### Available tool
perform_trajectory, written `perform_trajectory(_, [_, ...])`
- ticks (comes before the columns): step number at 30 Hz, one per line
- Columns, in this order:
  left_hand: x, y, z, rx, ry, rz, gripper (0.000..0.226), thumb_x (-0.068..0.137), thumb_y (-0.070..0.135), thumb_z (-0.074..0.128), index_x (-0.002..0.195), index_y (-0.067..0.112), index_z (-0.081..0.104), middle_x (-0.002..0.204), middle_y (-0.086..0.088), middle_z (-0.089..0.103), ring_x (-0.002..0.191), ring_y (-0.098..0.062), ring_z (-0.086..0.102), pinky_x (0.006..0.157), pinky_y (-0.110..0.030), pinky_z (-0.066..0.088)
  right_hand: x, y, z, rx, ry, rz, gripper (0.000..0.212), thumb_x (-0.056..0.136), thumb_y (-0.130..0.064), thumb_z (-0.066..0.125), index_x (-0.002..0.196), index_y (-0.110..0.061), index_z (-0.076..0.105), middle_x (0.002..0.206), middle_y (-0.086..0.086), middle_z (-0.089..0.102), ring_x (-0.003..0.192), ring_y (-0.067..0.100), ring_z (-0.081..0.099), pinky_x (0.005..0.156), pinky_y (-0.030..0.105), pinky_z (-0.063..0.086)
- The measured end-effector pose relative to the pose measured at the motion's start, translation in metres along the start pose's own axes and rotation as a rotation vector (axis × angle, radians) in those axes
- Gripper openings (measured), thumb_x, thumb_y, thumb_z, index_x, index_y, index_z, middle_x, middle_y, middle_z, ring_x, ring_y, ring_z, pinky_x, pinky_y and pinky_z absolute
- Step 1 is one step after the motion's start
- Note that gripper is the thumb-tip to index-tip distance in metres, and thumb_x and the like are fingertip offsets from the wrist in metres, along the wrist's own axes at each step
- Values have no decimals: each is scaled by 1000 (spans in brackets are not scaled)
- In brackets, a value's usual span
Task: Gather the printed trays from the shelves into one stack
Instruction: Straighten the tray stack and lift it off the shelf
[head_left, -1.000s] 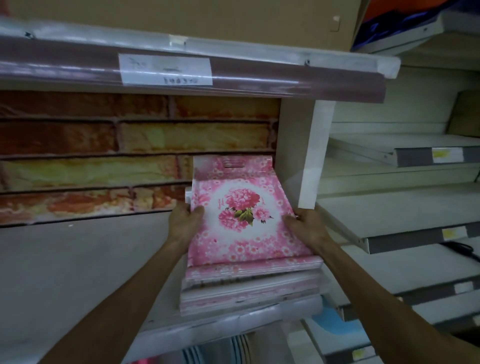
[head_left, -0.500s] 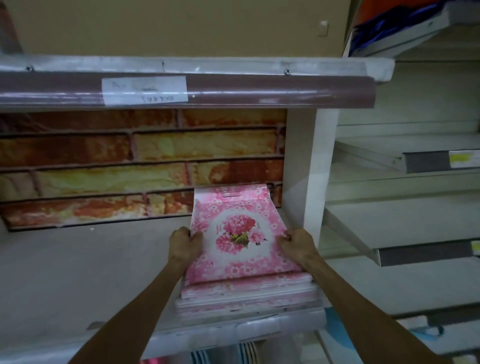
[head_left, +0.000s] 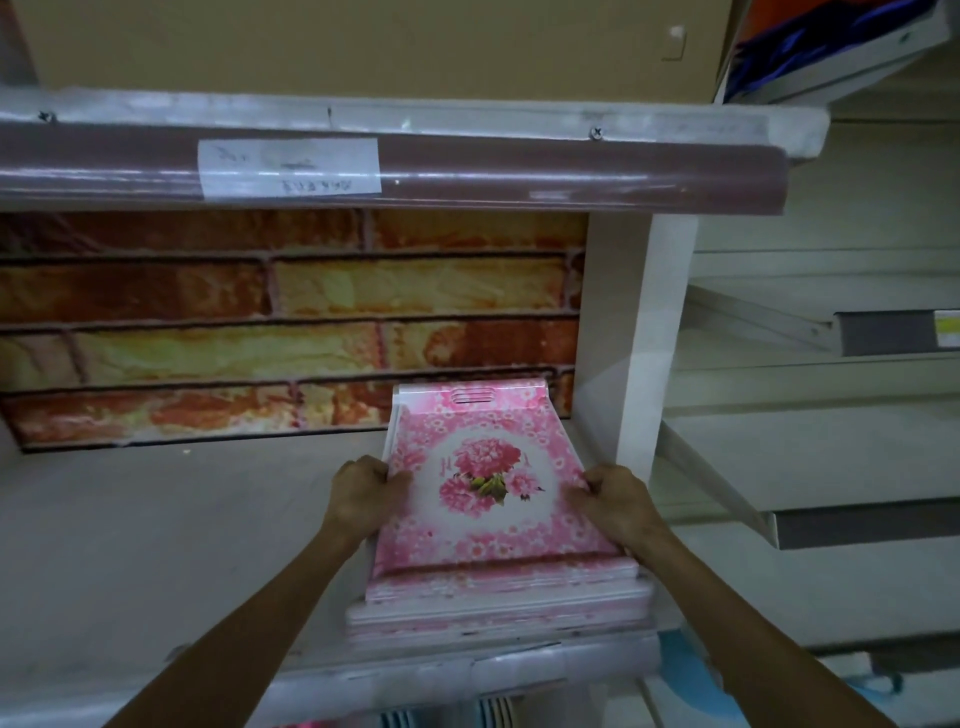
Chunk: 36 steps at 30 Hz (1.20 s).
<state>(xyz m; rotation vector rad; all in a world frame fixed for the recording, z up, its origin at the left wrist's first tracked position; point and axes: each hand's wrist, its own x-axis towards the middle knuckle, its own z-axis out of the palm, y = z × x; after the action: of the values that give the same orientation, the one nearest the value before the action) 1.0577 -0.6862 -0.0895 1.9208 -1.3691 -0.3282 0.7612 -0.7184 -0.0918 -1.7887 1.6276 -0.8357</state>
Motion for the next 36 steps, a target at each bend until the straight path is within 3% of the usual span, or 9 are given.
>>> perform_trajectory(2, [-2,-9,-5,-175,-16,-61,36,82,44,73,97,15,60,87,-5,68,78,-20,64,60,-24,44,-3,5,-2,284,-24,48,17,84,-25,74,91,-12,65,85,0,70,71,12,68,59,17,53])
perform_trajectory(4, [-5,-19,-6,-297,-64,-123,59,73,58,75,109,16,54,93,-7,68,81,-21,65,63,-27,45,-6,10,-5,466,-43,107,46,80,-28,77,115,-9,55,97,1,66,79,14,68,61,22,54])
perform_trajectory(7, [-8,-28,-6,-422,-240,-196,67,64,76,64,88,14,58,75,-7,66,67,-20,61,64,-28,44,-6,15,-2,506,-132,184,73,78,-48,74,132,-10,42,110,9,65,83,17,69,62,25,53])
perform_trajectory(10, [-8,-25,-7,-414,-339,-223,73,78,75,53,85,4,69,79,-7,75,71,-23,70,63,-24,49,2,16,-2,487,-238,203,90,58,-71,71,117,-3,61,97,10,76,83,25,75,72,29,57])
perform_trajectory(12, [-6,-22,-6,-413,-349,-256,75,81,74,47,91,5,75,84,-9,77,77,-24,71,61,-25,50,10,13,-3,499,-265,238,77,63,-69,69,108,-6,69,90,8,78,81,23,76,76,31,57])
perform_trajectory(19, [11,-19,0,-353,-404,-296,82,74,85,35,91,16,77,91,-7,76,87,-25,71,76,-33,52,50,7,6,419,-345,293,93,55,-85,64,116,-16,65,104,11,76,92,31,74,95,47,54])
perform_trajectory(25, [19,-19,3,-373,-433,-286,89,60,91,37,96,19,76,96,-6,75,89,-24,70,84,-34,50,56,-8,8,392,-363,337,75,78,-75,49,120,-14,61,103,13,75,89,29,74,72,36,58])
perform_trajectory(31, [22,-23,8,-515,-421,-327,76,71,82,49,103,18,75,98,-6,77,87,-24,73,70,-31,53,58,-5,15,584,-343,317,61,87,-64,53,122,-16,59,110,17,73,99,37,70,97,54,50])
perform_trajectory(36, [27,-38,15,-600,-369,-382,95,43,92,63,98,15,77,96,-7,78,88,-29,74,92,-45,55,52,2,19,614,-289,301,69,74,-65,67,121,-14,63,107,16,74,97,37,71,96,54,51])
